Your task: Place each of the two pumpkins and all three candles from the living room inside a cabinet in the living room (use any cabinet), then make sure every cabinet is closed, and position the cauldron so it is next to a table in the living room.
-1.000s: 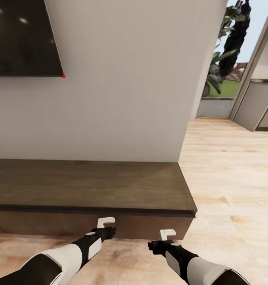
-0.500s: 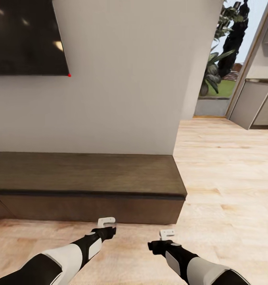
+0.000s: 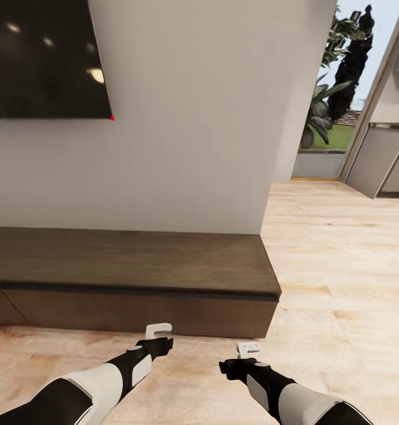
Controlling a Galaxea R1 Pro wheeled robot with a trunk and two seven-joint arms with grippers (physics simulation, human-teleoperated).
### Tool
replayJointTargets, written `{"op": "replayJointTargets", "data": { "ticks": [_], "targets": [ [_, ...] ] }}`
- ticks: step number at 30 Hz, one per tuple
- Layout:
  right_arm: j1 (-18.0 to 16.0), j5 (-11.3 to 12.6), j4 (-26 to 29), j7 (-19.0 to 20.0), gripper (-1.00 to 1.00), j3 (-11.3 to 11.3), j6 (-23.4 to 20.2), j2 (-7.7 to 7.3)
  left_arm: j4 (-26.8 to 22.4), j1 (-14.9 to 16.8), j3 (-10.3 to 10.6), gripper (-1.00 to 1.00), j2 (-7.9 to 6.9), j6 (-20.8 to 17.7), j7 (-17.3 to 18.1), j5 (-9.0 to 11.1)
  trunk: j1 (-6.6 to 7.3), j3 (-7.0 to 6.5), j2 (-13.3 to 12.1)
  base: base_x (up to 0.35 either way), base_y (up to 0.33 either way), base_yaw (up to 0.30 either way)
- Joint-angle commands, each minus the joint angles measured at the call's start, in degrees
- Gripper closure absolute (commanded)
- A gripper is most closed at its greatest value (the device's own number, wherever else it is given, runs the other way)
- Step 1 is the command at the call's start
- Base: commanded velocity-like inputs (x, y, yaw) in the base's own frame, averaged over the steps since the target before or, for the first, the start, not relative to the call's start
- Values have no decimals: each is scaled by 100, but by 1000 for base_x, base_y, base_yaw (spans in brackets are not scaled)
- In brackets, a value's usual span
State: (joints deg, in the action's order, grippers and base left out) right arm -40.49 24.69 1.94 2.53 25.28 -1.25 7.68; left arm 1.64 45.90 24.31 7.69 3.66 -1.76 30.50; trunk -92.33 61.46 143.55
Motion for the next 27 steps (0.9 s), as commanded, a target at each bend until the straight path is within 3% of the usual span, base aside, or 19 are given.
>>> {"op": "replayJointTargets", "data": {
  "ticks": [1, 20, 25, 27],
  "targets": [
    [-3, 59, 1, 11, -100, 47, -14, -2, 14, 7, 48, -100, 5, 29, -8, 43, 1, -4, 2, 0, 0, 108],
    [-3, 62, 8, 11, -100, 47, -15, 5, 30, 7, 22, -100, 12, 29, -3, 140, 1, -82, 2, 0, 0, 90],
    [-3, 62, 13, 11, -100, 47, -15, 5, 30, 5, 21, -100, 9, 25, -3, 358, 9, -126, -2, 0, 0, 163],
    [-3, 63, 15, 11, -100, 47, -15, 5, 32, 5, 21, -100, 9, 22, -1, 534, 14, -158, -5, 0, 0, 195]
  ]
}}
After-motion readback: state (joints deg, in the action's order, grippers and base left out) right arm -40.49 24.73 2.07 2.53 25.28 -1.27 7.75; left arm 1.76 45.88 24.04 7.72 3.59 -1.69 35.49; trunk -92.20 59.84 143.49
